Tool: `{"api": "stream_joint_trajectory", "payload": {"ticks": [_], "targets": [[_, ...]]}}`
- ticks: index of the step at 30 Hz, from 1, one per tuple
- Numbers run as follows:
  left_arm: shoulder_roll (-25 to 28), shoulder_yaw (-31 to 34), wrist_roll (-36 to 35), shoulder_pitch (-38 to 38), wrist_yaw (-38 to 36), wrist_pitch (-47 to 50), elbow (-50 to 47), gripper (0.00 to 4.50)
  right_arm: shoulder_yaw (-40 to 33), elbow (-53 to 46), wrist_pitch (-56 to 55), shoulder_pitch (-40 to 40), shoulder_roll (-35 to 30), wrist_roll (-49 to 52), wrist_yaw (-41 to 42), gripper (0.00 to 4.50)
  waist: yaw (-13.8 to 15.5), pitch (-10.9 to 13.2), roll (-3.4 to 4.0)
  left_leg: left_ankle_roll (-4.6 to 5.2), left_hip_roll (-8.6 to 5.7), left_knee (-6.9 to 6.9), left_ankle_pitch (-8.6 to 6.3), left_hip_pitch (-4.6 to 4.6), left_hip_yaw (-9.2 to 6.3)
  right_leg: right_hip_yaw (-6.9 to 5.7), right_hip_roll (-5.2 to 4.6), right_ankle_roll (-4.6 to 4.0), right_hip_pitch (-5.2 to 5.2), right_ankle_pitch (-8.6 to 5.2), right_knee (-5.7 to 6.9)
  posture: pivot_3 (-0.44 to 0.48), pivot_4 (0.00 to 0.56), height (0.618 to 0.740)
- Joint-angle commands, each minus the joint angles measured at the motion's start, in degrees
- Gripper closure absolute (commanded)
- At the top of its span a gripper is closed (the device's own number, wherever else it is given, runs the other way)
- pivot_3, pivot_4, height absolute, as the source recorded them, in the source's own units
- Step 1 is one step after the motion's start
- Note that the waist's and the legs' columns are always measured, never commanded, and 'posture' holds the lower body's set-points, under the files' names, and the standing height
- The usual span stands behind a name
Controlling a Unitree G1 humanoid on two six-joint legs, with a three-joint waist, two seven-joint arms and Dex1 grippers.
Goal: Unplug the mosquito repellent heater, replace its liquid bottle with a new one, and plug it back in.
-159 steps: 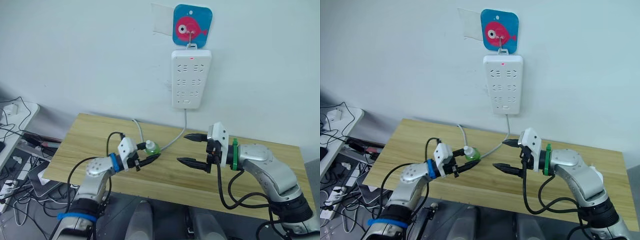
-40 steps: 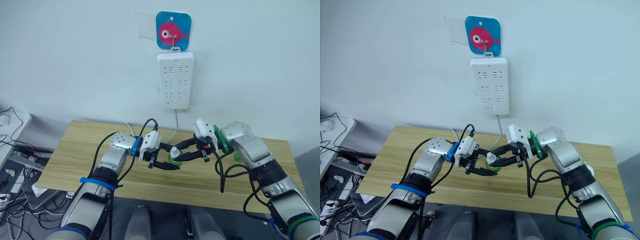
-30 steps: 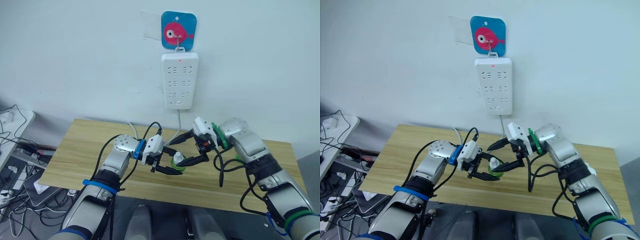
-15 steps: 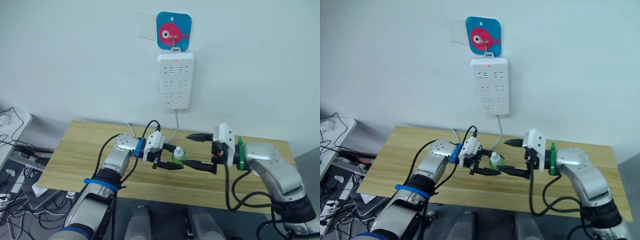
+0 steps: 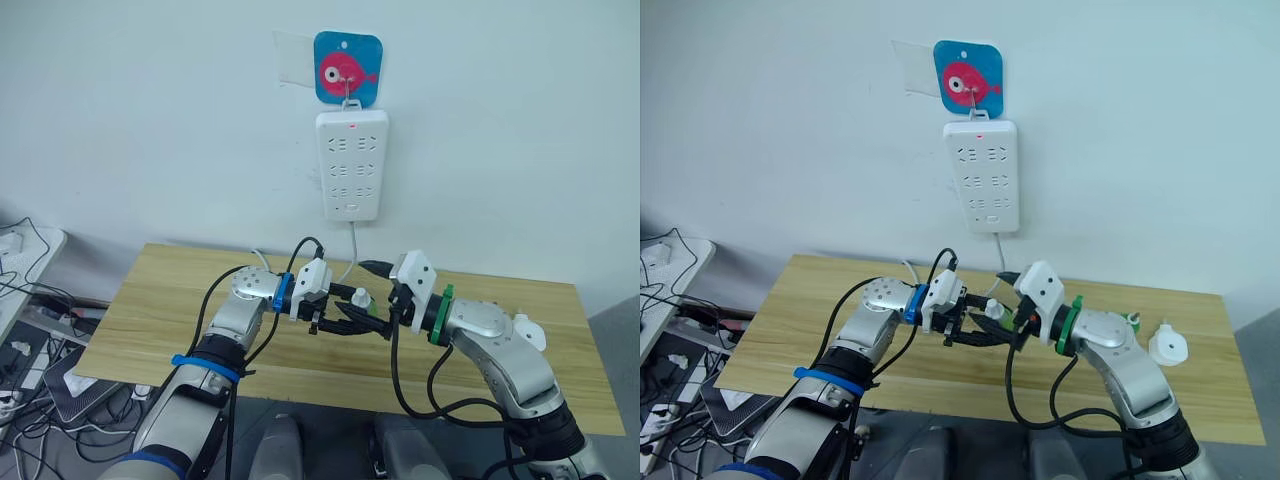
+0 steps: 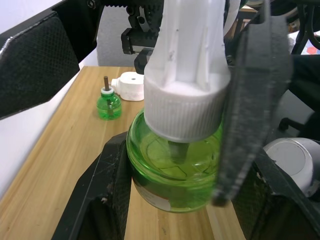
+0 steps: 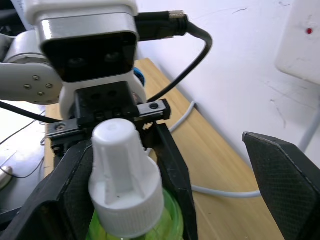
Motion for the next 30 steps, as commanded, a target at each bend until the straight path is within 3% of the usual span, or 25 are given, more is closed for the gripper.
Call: {"api": "stream_joint_trajectory", "payload": {"ticks": [1,8,11,16,23,30], "targets": [[0.0,0.5,-0.5,-0.2,-0.3,-0.1,-1.6,2.24,-4.9,-2.1,-0.5,0.7,-2.8,1.5,0.4,0.02,0.0,0.0,-0.01,0.00,0.00,0.00,0.00,0.00,0.00,0.00,0.00,0.00,0.00,0.00,0.00,0.032,0.138,0.740],[0.5,1.2,-0.7,-0.9,0.1,0.0,-0.7,2.24,-15.8,-6.2,0.5,7.9,-11.5,7.9,3.7,0.02,0.1,-0.1,-0.02,0.19,-0.03,-0.01,-0.11,-0.01,0.01,0.01,-0.01,0.00,0.02,0.00,-0.04,0.032,0.146,0.740],[0.8,1.4,-0.7,-0.7,-0.1,0.0,-0.7,2.24,-16.7,-8.7,2.1,9.5,-13.0,11.2,5.4,0.02,-0.2,-0.1,0.00,0.20,-0.05,-0.01,-0.12,0.01,0.04,0.04,-0.02,0.00,0.03,0.00,-0.04,0.027,0.144,0.740],[0.6,1.2,-0.5,-0.4,-0.4,0.0,-1.2,2.24,-10.7,-11.1,5.4,7.1,-10.3,14.0,4.9,0.02,-0.7,-0.2,0.07,0.27,0.07,-0.04,-0.07,0.18,0.05,0.10,0.14,-0.01,0.04,0.00,0.15,0.023,0.141,0.740],[-0.1,1.2,-0.2,-1.5,-0.4,-0.3,-0.3,2.24,-1.3,-6.0,4.2,0.4,-2.7,9.2,1.0,0.02,-0.6,-0.2,0.06,0.28,0.02,-0.02,-0.06,0.15,0.08,0.13,0.09,-0.04,0.07,0.02,0.08,0.035,0.144,0.740],[-0.4,1.2,0.0,-1.3,-0.2,-0.4,-0.2,2.24,1.0,0.3,0.7,-3.7,-0.6,3.8,-0.7,0.02,-0.3,-0.2,0.08,0.28,0.01,-0.02,-0.06,0.13,0.07,0.11,0.06,-0.04,0.06,0.02,0.06,0.025,0.133,0.740]]}}
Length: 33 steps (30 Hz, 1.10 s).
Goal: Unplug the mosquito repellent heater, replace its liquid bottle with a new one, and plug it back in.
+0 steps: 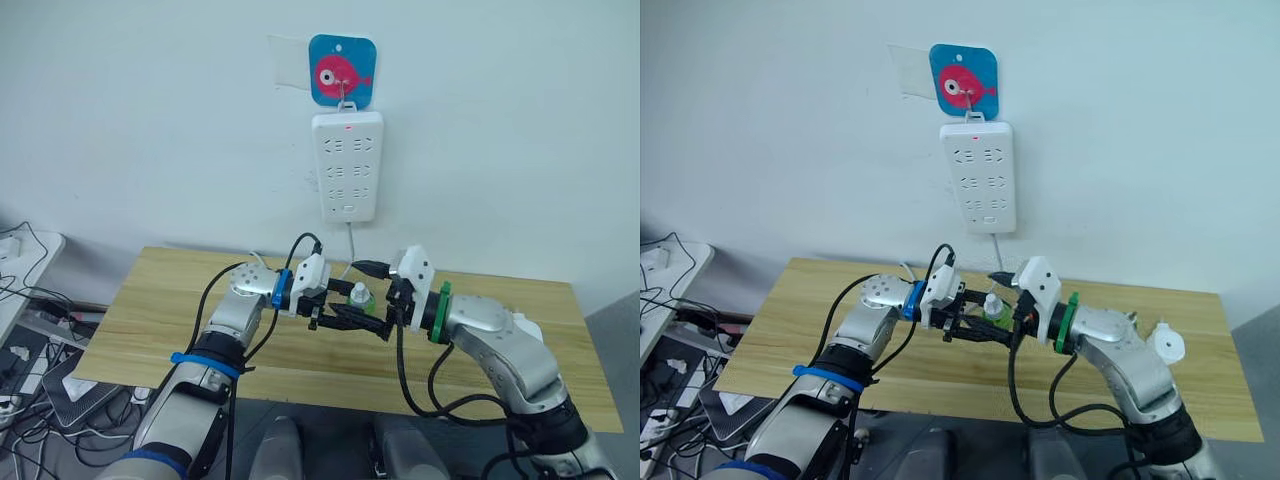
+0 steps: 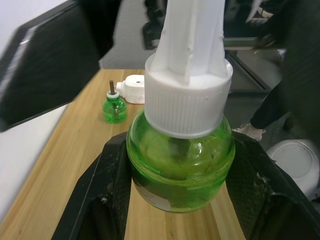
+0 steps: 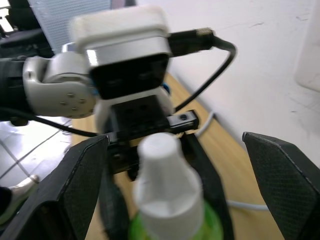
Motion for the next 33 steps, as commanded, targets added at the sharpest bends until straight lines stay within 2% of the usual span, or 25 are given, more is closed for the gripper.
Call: {"api": "stream_joint_trajectory", "payload": {"ticks": [1,4,7,12,16,21,26,33], "targets": [[-0.6,0.1,-0.2,-0.5,-0.1,-0.6,-0.4,2.24,-0.3,0.9,-2.6,-0.7,0.0,-2.0,-0.8,0.02,0.1,0.0,0.00,0.00,0.00,0.00,0.00,0.00,-0.01,-0.01,0.00,0.00,0.00,0.00,-0.01,0.025,0.132,0.740],[-1.0,0.1,-0.1,-0.7,0.1,-0.7,-0.2,2.24,-1.9,1.5,-2.7,-0.4,-0.3,-2.3,-1.3,0.02,0.1,0.0,0.01,0.00,0.00,0.00,0.00,0.00,0.01,0.01,0.00,0.00,-0.01,0.00,0.00,0.024,0.128,0.740],[-1.1,0.2,-0.1,-0.8,0.2,-0.7,-0.1,2.24,-6.6,-1.2,-0.4,1.3,-2.3,0.1,-1.3,0.02,0.3,-0.1,0.00,-0.04,0.01,0.00,0.02,-0.01,0.00,-0.01,0.00,0.00,-0.01,0.00,0.00,0.025,0.128,0.740],[-0.4,0.8,-0.3,-0.8,-0.3,-1.1,0.7,2.24,-16.8,-7.3,2.3,9.2,-12.3,5.1,3.0,0.02,0.4,-0.1,0.01,-0.01,-0.04,0.01,0.00,-0.10,-0.01,-0.03,-0.04,0.00,-0.02,0.00,-0.08,0.010,0.128,0.740],[-0.4,0.7,-0.2,-1.3,-0.5,-1.4,1.6,2.24,-20.7,-10.4,4.2,12.7,-17.2,9.6,6.3,0.02,0.1,-0.1,0.01,0.01,-0.08,0.01,-0.01,-0.08,0.00,-0.02,-0.08,0.00,-0.01,0.00,-0.06,0.002,0.127,0.740],[-1.0,0.7,0.0,-2.3,-0.8,-2.0,2.8,2.24,-17.2,-11.7,5.5,10.0,-17.1,10.9,6.7,0.02,-1.1,-0.2,0.01,0.05,0.00,0.00,0.02,0.11,0.04,0.05,0.03,-0.01,0.03,0.00,0.11,-0.008,0.127,0.740],[-1.1,0.6,0.1,-2.7,-1.0,-2.3,3.4,2.24,-10.7,-12.8,8.7,4.3,-10.4,12.3,2.9,0.02,-1.4,-0.2,0.00,0.06,-0.01,0.00,0.03,0.17,0.10,0.11,0.03,-0.01,0.06,0.01,0.13,0.000,0.135,0.740],[-1.2,0.8,0.1,-2.9,-0.9,-1.8,2.8,2.24,-1.2,-6.5,4.2,0.5,-2.4,4.8,-1.0,0.02,-1.1,-0.2,0.00,0.06,-0.03,0.01,0.03,0.14,0.09,0.10,0.00,-0.01,0.06,0.01,0.10,0.015,0.140,0.740]]}}
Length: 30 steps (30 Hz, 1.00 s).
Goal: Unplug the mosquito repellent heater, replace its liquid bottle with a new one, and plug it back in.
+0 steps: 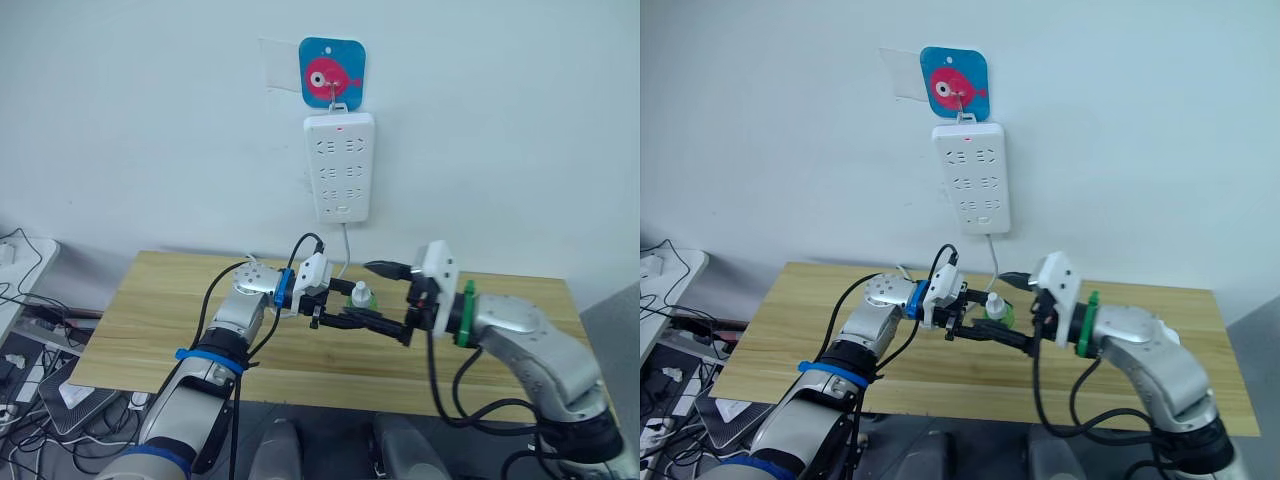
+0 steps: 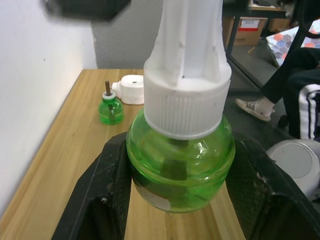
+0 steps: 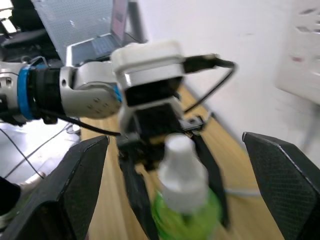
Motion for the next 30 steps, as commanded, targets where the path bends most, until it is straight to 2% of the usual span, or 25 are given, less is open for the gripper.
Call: {"api": "stream_joint_trajectory", "payload": {"ticks": [1,4,8,15,20,23,26,28,30], "targets": [[-0.2,0.6,-0.4,-1.3,0.1,-0.3,-1.3,2.24,2.3,3.5,-4.3,-1.7,2.0,-3.9,-1.4,0.02,0.0,0.0,0.00,0.00,0.00,0.00,0.00,0.00,0.00,-0.01,0.00,0.00,0.00,0.00,-0.01,0.015,0.140,0.740],[-0.2,0.7,-0.3,-1.3,0.3,-0.3,-1.4,2.24,2.7,6.6,-6.5,-2.6,2.8,-6.6,-2.1,0.02,0.1,0.0,0.00,0.00,0.01,0.00,0.00,0.00,-0.02,-0.02,0.00,0.00,0.00,0.00,0.00,0.018,0.142,0.740],[-0.1,0.7,-0.4,-0.7,0.4,0.0,-2.0,2.24,0.6,8.0,-6.9,-1.9,0.5,-8.7,-2.5,0.02,0.1,0.0,0.00,0.00,0.01,-0.01,0.00,0.00,-0.02,-0.02,-0.01,0.00,0.00,0.00,-0.01,0.018,0.142,0.740],[0.3,0.5,-0.5,-0.1,0.3,0.7,-2.7,2.24,-12.7,-0.4,-1.0,6.5,-8.3,-1.1,0.0,0.02,0.5,0.0,0.00,0.00,-0.01,-0.01,0.00,-0.06,-0.04,-0.04,-0.02,0.00,0.00,0.00,-0.04,0.005,0.143,0.740],[0.2,0.5,-0.4,-0.7,0.1,0.2,-1.4,2.24,-17.0,-6.1,3.7,10.5,-13.7,6.5,3.9,0.02,0.2,0.0,0.00,0.01,0.00,-0.03,0.00,0.00,0.01,0.00,-0.01,0.00,0.01,0.00,-0.04,-0.012,0.139,0.740],[-0.4,0.6,-0.2,-1.6,0.1,-0.2,-0.3,2.24,-16.1,-7.3,6.9,8.7,-12.6,10.3,3.0,0.02,-0.2,0.0,0.00,0.02,0.05,-0.03,0.01,0.06,-0.02,-0.01,0.08,0.00,0.03,0.00,0.02,-0.014,0.142,0.740],[-0.7,0.7,0.0,-2.2,0.0,-0.6,0.5,2.24,-14.3,-6.9,9.4,4.8,-8.3,12.7,-1.0,0.02,-0.5,0.0,0.00,0.03,0.04,0.00,0.01,0.09,0.05,0.06,0.08,0.00,0.05,0.01,0.03,-0.014,0.149,0.740],[-0.7,0.7,0.0,-2.3,-0.2,-0.8,0.9,2.24,-13.1,-6.4,10.4,2.6,-4.8,14.3,-3.2,0.38,-0.5,0.0,0.00,0.04,0.03,-0.01,0.02,0.09,0.04,0.06,0.07,0.00,0.05,0.01,0.03,-0.014,0.149,0.740],[-0.6,0.6,0.1,-2.3,-0.4,-0.7,0.8,2.24,-11.5,-5.9,10.4,1.7,-3.6,13.4,-3.8,0.93,-0.3,0.0,0.00,0.04,0.02,-0.02,0.01,0.07,0.03,0.05,0.07,0.00,0.05,0.01,0.02,-0.009,0.153,0.740]]}}
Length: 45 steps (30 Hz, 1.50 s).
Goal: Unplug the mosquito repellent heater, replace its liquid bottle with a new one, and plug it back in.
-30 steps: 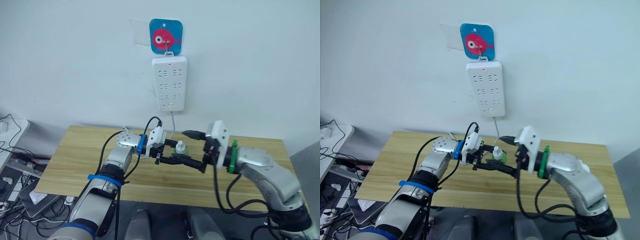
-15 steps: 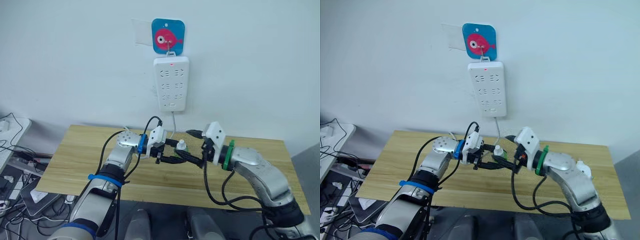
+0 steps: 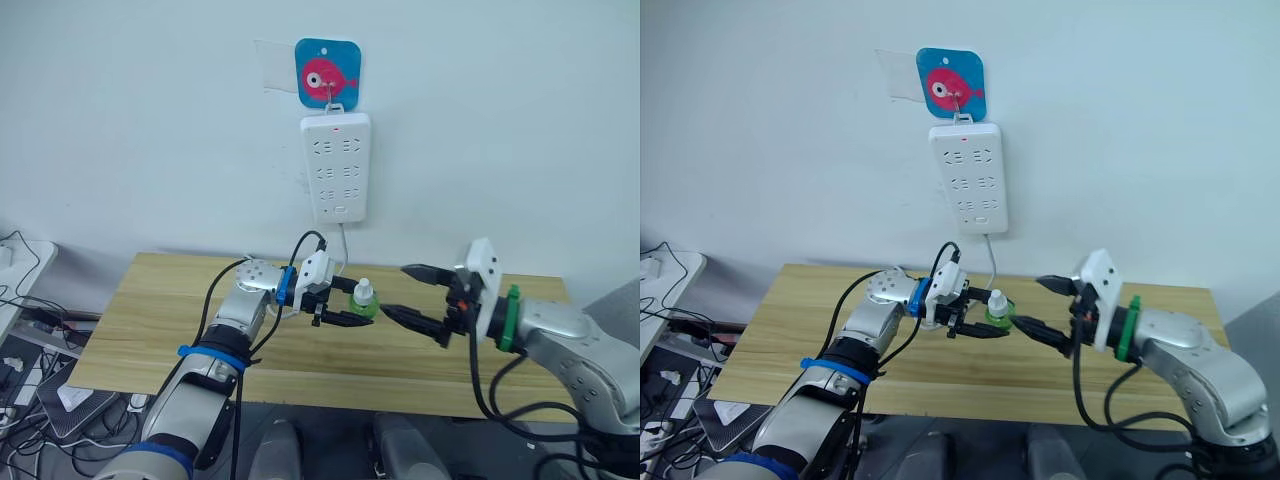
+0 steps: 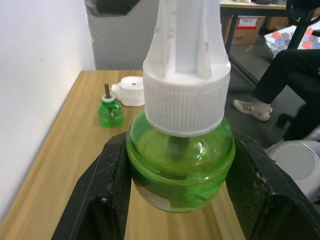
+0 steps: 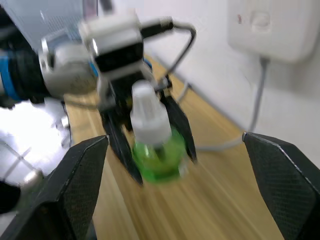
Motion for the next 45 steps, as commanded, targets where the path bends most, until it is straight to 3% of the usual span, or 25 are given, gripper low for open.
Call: {"api": "stream_joint_trajectory", "payload": {"ticks": [1,2,15,19,24,31,35,37,40,45], "targets": [[0.0,0.6,-0.3,-0.6,-0.3,-0.6,-0.6,2.24,2.0,-0.7,0.0,-1.1,0.7,-0.1,-1.4,1.29,0.3,0.0,0.00,0.00,0.00,0.00,0.00,-0.01,-0.01,-0.01,0.00,0.00,0.00,0.00,-0.02,-0.009,0.153,0.740],[0.1,0.6,-0.3,-0.6,-0.4,-0.5,-0.7,2.24,2.8,-0.3,-0.3,-1.4,0.8,-0.7,-1.5,1.66,0.4,0.0,0.00,0.00,0.00,0.00,0.00,-0.04,-0.01,-0.02,-0.02,0.00,0.00,0.00,-0.05,-0.009,0.153,0.740],[0.6,0.4,-0.5,0.8,-0.1,0.5,-2.9,2.24,6.7,2.2,-1.2,-4.8,2.5,-2.3,-2.2,1.66,0.4,0.0,0.00,0.00,-0.02,0.00,0.00,-0.04,-0.03,-0.04,-0.05,0.00,0.00,0.00,-0.07,0.012,0.157,0.740],[0.5,0.4,-0.5,1.0,0.1,0.7,-3.3,2.24,7.3,3.1,-2.0,-5.2,2.3,-3.5,-1.7,2.54,0.6,0.0,0.00,0.00,-0.02,0.00,0.00,-0.07,-0.03,-0.04,-0.05,0.00,-0.01,0.00,-0.10,0.014,0.155,0.740],[0.4,0.5,-0.4,0.8,0.2,0.6,-2.9,2.24,7.1,2.6,-2.0,-5.1,2.4,-2.4,-1.1,4.25,0.6,0.0,0.00,0.00,-0.02,0.00,0.00,-0.06,-0.05,-0.06,-0.05,0.00,-0.01,0.00,-0.08,0.014,0.154,0.740],[0.5,0.7,-0.3,0.7,0.3,0.1,-2.1,2.24,-3.0,0.1,-0.6,-9.7,6.1,7.6,-6.5,4.25,0.4,0.0,0.00,0.00,-0.01,-0.01,0.00,-0.06,-0.04,-0.05,-0.05,0.00,-0.01,0.00,-0.07,0.009,0.153,0.740],[1.3,1.1,-0.1,1.4,0.5,0.0,-1.7,2.24,-9.0,0.3,0.2,-11.5,4.9,8.3,-12.3,4.25,0.6,0.0,0.00,0.00,-0.01,-0.02,0.00,-0.08,-0.06,-0.07,-0.05,0.00,-0.01,0.00,-0.10,0.008,0.152,0.740],[1.6,1.2,0.0,1.8,0.7,-0.1,-1.5,2.24,-9.2,1.5,-2.1,-8.1,3.2,3.3,-13.5,4.25,0.7,0.0,0.00,0.00,-0.01,-0.06,0.00,-0.12,-0.06,-0.08,-0.06,0.00,-0.02,0.00,-0.16,0.005,0.150,0.740],[2.0,1.1,0.0,2.3,1.3,-0.3,-1.4,2.24,-3.8,7.0,-13.1,0.0,0.4,-10.7,-13.0,4.25,1.2,0.0,0.00,0.01,-0.02,-0.07,-0.01,-0.14,-0.07,-0.10,-0.06,0.00,-0.02,0.00,-0.23,0.003,0.150,0.740],[2.3,0.9,-0.3,2.7,1.6,0.1,-2.3,2.24,-0.5,20.2,-26.8,7.4,5.2,-22.6,-17.3,4.25,1.0,0.0,0.01,0.01,-0.02,-0.04,-0.01,-0.15,0.00,-0.02,-0.06,0.00,-0.10,0.00,-0.15,0.019,0.142,0.740]]}}
